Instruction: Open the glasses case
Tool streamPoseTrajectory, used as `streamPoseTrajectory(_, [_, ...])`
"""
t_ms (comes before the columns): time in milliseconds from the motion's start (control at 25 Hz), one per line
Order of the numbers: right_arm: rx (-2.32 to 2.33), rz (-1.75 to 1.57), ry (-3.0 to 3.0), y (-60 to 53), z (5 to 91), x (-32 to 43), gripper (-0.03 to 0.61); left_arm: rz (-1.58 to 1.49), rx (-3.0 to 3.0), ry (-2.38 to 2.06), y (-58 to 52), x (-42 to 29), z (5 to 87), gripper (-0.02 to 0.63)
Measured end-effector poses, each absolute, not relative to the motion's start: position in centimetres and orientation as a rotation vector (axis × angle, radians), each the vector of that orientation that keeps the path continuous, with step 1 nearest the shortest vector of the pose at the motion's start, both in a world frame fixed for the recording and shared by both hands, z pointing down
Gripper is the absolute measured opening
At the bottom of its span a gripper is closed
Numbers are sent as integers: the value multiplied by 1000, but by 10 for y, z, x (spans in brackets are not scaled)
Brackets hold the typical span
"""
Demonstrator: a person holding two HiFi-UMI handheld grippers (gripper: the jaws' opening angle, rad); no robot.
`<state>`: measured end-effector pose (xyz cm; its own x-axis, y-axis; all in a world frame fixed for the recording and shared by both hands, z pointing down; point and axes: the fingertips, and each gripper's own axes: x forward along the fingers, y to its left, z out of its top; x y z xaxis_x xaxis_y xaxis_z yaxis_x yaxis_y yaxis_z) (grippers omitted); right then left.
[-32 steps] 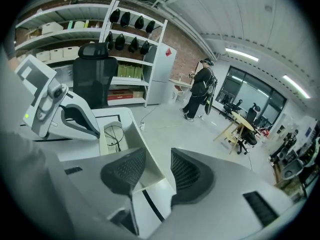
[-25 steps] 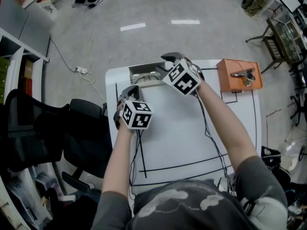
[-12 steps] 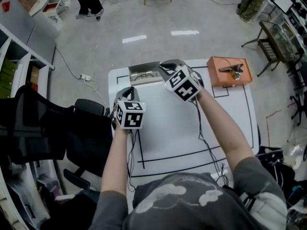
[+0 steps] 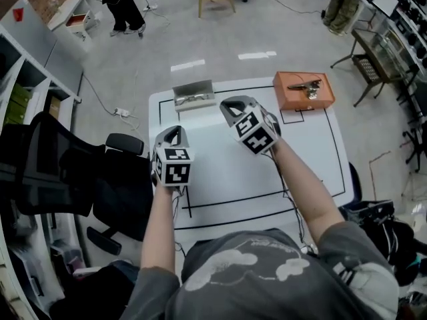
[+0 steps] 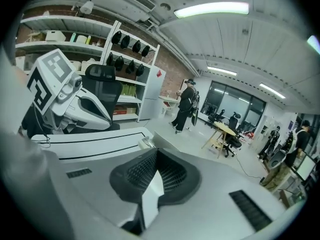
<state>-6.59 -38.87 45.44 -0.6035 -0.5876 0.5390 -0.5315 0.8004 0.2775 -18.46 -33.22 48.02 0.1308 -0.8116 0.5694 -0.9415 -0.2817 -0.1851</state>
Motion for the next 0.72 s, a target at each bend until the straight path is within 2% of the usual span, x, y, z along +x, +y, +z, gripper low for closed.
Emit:
streamPoseTrajectory(280, [917,-30,-2462,-339,421,-20,-2,834,2172,-1761,-282,-161,461,2])
streamPoseTrajectory(720, [887,-76,-2476,-234,416,48,-2,766,2173,-1744,-185,-92,448,2])
